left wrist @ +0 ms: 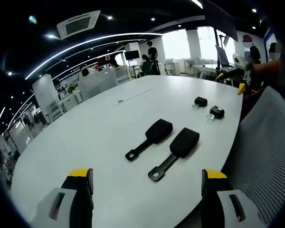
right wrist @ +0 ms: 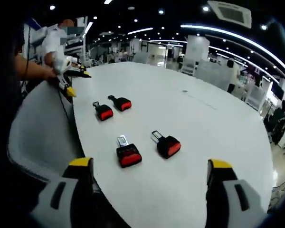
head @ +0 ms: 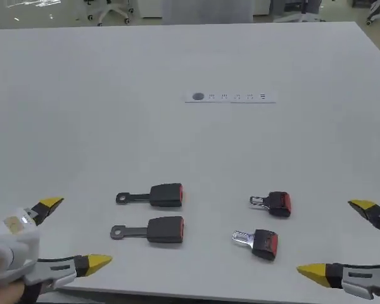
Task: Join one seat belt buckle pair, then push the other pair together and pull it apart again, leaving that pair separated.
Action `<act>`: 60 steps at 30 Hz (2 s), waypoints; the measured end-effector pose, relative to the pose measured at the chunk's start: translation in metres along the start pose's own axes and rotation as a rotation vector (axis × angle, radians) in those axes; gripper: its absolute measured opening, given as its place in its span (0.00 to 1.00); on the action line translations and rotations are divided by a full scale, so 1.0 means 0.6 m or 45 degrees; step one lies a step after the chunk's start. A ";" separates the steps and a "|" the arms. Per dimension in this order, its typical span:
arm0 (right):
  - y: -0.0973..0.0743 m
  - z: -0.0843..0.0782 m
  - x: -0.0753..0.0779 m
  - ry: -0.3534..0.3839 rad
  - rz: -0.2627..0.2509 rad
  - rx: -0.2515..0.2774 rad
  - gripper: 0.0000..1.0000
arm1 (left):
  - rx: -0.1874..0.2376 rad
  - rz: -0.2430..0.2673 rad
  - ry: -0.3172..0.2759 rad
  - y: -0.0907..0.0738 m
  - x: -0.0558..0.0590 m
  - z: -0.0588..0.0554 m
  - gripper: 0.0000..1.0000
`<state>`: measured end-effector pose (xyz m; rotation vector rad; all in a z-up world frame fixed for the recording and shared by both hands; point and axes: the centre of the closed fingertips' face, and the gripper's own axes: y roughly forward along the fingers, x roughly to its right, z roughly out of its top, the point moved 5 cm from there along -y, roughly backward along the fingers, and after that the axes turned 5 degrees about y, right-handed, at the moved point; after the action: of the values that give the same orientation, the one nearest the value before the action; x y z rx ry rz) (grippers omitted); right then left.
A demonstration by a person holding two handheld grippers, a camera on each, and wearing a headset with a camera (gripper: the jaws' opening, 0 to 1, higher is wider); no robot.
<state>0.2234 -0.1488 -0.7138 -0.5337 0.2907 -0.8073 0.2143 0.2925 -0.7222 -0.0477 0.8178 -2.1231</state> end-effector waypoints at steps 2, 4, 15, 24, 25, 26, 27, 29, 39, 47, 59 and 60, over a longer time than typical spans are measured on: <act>0.000 -0.001 -0.001 0.002 0.004 -0.006 0.99 | 0.000 0.000 0.001 0.000 0.000 0.000 0.96; -0.001 -0.003 -0.001 -0.003 -0.001 -0.009 0.99 | 0.000 0.000 0.000 0.000 0.000 -0.001 0.96; -0.005 -0.004 -0.001 -0.066 -0.034 -0.033 0.95 | 0.003 0.000 0.000 0.000 0.000 -0.001 0.96; -0.007 -0.004 -0.002 -0.063 -0.042 -0.033 0.99 | 0.006 0.008 0.002 -0.001 -0.001 0.000 0.97; -0.007 -0.004 -0.002 -0.068 -0.045 -0.033 1.00 | 0.006 0.007 0.001 -0.002 0.000 0.000 0.97; -0.007 -0.003 0.000 -0.081 -0.050 -0.026 1.00 | 0.006 0.007 0.002 -0.002 0.000 0.000 0.97; -0.007 -0.003 0.001 -0.084 -0.055 -0.025 1.00 | 0.007 0.005 0.003 -0.002 0.001 0.001 0.97; -0.007 -0.002 0.001 -0.073 -0.058 -0.021 1.00 | 0.017 0.004 0.004 -0.002 0.001 0.003 0.97; -0.006 -0.006 -0.001 -0.056 -0.072 -0.035 1.00 | 0.015 0.008 -0.001 -0.002 0.001 0.002 0.98; -0.007 -0.010 0.000 -0.078 -0.068 -0.050 1.00 | 0.009 -0.002 0.007 -0.001 0.004 0.001 0.98; -0.006 -0.008 0.005 -0.097 -0.078 -0.047 1.00 | 0.010 -0.001 0.008 -0.002 0.004 0.001 0.98; -0.006 -0.008 0.005 -0.093 -0.078 -0.046 0.99 | 0.010 -0.001 0.008 -0.002 0.004 0.002 0.98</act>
<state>0.2212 -0.1548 -0.7157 -0.6069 0.2226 -0.8409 0.2123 0.2909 -0.7213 -0.0370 0.8133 -2.1280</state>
